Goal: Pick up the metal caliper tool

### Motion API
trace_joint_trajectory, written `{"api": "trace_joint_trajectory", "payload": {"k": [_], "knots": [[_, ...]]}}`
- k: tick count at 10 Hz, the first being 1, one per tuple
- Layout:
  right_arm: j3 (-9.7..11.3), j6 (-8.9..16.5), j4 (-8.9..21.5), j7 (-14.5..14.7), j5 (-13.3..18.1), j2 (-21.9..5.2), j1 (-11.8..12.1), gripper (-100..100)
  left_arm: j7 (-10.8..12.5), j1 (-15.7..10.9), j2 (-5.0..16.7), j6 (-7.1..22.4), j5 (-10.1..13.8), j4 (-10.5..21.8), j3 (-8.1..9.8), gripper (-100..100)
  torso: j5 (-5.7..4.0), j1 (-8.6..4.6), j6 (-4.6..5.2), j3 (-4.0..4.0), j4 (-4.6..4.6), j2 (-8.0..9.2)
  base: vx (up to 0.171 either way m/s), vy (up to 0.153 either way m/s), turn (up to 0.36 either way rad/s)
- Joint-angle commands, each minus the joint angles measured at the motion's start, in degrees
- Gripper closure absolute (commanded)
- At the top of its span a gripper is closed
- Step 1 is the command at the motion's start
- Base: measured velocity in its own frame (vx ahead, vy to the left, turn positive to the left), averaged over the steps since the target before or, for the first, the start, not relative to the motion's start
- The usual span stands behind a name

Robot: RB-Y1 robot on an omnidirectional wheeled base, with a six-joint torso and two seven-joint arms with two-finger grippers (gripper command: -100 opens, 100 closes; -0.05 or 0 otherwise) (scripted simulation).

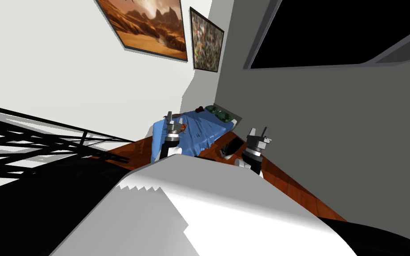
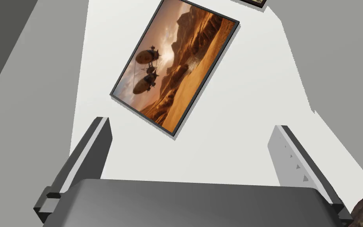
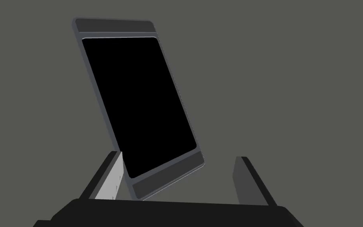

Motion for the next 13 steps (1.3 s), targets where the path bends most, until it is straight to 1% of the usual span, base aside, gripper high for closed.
{"api": "trace_joint_trajectory", "payload": {"k": [1, 4, 8, 9, 10, 11, 12, 13], "knots": [[0.00, 0.00, 0.00, 0.00, 0.00, 0.00, 0.00, 0, -0.28, 0.00, 1.72, 0.33, 0.03, 0.83, -0.27, -100, 0.00, 0.00, 0.00, 0.00, 0.00, 0.00, 0.022, -0.011, 0.004], [0.00, 0.00, 0.00, 0.00, 0.00, 0.00, 0.01, 0, -1.27, 0.01, 5.31, 1.66, 0.10, 4.05, -1.33, -100, -0.01, -0.08, 0.00, -0.14, -0.05, -0.24, 0.073, -0.026, 0.011], [0.00, 0.00, 0.00, 0.00, 0.00, 0.00, 0.02, 0, -3.17, 0.16, 9.15, 4.70, 0.10, 10.45, -3.66, -100, -0.04, -0.21, 0.00, -0.32, -0.12, -0.56, 0.140, -0.047, 0.022], [0.00, 0.00, 0.00, 0.00, 0.00, 0.00, 0.02, 0, -3.71, 0.23, 9.92, 5.64, 0.08, 13.18, -4.37, -100, -0.03, -0.15, 0.00, -0.37, -0.14, -0.63, 0.160, -0.029, 0.030], [0.00, 0.00, 0.00, 0.00, 0.00, 0.00, 0.02, 0, -4.26, 0.30, 10.64, 6.64, 0.06, 14.63, -5.13, -100, -0.02, -0.09, -0.01, -0.36, -0.14, -0.62, 0.171, -0.050, 0.034], [0.00, 0.00, 0.00, 0.00, 0.00, 0.00, 0.02, 0, -4.26, 0.30, 10.64, 6.64, 0.06, 15.42, -5.13, -100, -0.03, -0.17, 0.00, -0.39, -0.15, -0.67, 0.137, -0.044, 0.013], [0.00, 0.00, 0.00, 0.00, 0.00, 0.00, 0.02, 0, -4.84, 0.38, 11.29, 7.68, 0.04, 17.05, -5.92, -100, -0.04, -0.16, 0.00, -0.34, -0.14, -0.58, 0.140, -0.041, 0.018], [0.00, 0.00, 0.00, 0.00, 0.00, 0.00, 0.02, 0, -4.84, 0.38, 11.29, 7.68, 0.04, 17.73, -5.92, -100, -0.03, -0.15, -0.01, -0.33, -0.13, -0.56, 0.092, -0.031, 0.015]]}}
